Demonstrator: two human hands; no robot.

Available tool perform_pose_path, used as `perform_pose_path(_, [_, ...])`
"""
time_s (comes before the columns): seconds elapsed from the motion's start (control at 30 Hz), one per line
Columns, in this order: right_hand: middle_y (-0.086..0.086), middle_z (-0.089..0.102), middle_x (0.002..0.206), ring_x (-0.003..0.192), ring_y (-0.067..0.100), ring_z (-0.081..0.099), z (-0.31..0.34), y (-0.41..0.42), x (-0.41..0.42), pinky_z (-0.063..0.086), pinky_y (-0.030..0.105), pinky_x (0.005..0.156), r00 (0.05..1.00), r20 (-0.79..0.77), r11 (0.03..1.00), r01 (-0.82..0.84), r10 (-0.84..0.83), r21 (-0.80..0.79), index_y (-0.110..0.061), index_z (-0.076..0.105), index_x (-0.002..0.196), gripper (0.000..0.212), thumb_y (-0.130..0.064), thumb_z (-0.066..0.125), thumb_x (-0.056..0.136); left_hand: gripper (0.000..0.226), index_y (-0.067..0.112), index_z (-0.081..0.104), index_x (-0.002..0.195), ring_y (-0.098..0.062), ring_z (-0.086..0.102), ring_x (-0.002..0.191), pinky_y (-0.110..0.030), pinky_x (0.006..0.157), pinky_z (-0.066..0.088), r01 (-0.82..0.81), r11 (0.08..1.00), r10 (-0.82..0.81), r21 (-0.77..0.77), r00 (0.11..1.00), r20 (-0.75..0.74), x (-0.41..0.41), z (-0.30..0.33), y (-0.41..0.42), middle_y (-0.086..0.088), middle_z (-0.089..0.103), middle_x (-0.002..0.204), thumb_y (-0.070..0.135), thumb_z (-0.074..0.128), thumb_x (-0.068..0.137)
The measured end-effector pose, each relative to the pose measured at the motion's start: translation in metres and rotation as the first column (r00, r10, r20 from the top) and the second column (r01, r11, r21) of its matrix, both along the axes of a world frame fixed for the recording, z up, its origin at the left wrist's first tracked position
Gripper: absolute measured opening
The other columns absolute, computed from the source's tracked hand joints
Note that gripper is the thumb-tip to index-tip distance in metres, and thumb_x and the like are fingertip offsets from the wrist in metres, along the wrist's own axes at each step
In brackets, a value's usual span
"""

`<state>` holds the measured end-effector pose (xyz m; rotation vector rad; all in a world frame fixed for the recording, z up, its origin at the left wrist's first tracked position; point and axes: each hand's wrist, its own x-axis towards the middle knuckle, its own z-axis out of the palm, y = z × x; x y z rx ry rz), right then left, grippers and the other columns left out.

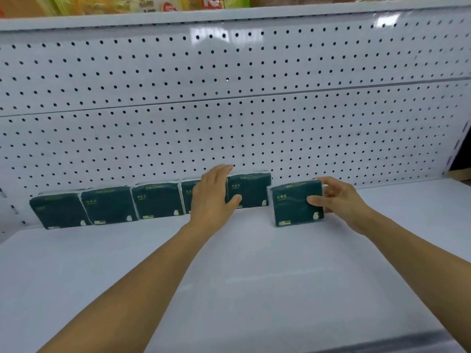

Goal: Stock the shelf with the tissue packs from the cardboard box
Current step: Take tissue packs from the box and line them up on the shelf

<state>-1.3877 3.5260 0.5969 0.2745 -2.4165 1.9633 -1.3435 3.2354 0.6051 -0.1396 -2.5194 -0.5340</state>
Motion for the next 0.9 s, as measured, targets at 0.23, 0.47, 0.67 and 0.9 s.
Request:
perform_pose_path(0.23, [0.012, 0.061, 0.097, 0.087, 0.023, 0.064, -0.014, 0.005, -0.041, 0.056, 0.04, 0.082, 0.968, -0.067, 0.97, 0.239, -0.242, -0.05, -0.021, 0.064, 0.116, 0.04, -0.006, 0.075, 0.081, 0.087, 0.026, 0.036, 0.148, -0.026, 0.036, 0.138, -0.049, 0.117, 0.021, -0.004, 0.801, -0.02, -0.598, 0.999, -0.033, -0.048, -0.02, -0.006, -0.003, 0.037, 0.152, 0.043, 0.078, 0.075])
perform_pose_path(0.47, [0.0, 0.058, 0.093, 0.089, 0.021, 0.059, -0.016, -0.016, -0.066, 0.055, 0.037, 0.078, 0.945, -0.12, 0.951, 0.309, -0.304, 0.026, -0.018, 0.058, 0.122, 0.044, -0.009, 0.075, 0.083, 0.093, 0.021, 0.05, 0.136, -0.024, 0.054, 0.114, -0.041, 0.095, 0.044, -0.049, 0.78, -0.061, -0.623, 0.986, -0.154, -0.062, -0.027, -0.008, -0.003, 0.056, 0.131, 0.037, 0.092, 0.054])
perform_pose_path(0.67, [-0.002, 0.065, 0.096, 0.094, 0.02, 0.063, -0.019, -0.025, -0.069, 0.048, 0.02, 0.068, 0.939, -0.134, 0.948, 0.318, -0.316, -0.014, -0.014, 0.058, 0.111, 0.029, -0.006, 0.071, 0.086, 0.091, 0.019, 0.051, 0.135, -0.024, 0.055, 0.112, -0.041, 0.092, 0.044, -0.079, 0.775, -0.009, -0.627, 0.991, -0.137, -0.06, -0.026, -0.003, -0.003, 0.056, 0.13, 0.028, 0.091, 0.054])
perform_pose_path(0.9, [0.011, 0.047, 0.135, 0.115, 0.029, 0.053, -0.008, -0.022, -0.054, 0.047, 0.042, 0.089, 0.931, -0.111, 0.779, 0.353, -0.348, 0.519, -0.013, 0.041, 0.14, 0.057, -0.028, 0.065, 0.09, 0.085, 0.025, 0.021, 0.152, -0.022, 0.025, 0.143, -0.049, 0.119, 0.012, -0.038, 0.786, 0.059, -0.617, 0.998, 0.014, -0.046, -0.008, 0.007, -0.001, 0.025, 0.157, 0.045, 0.067, 0.084])
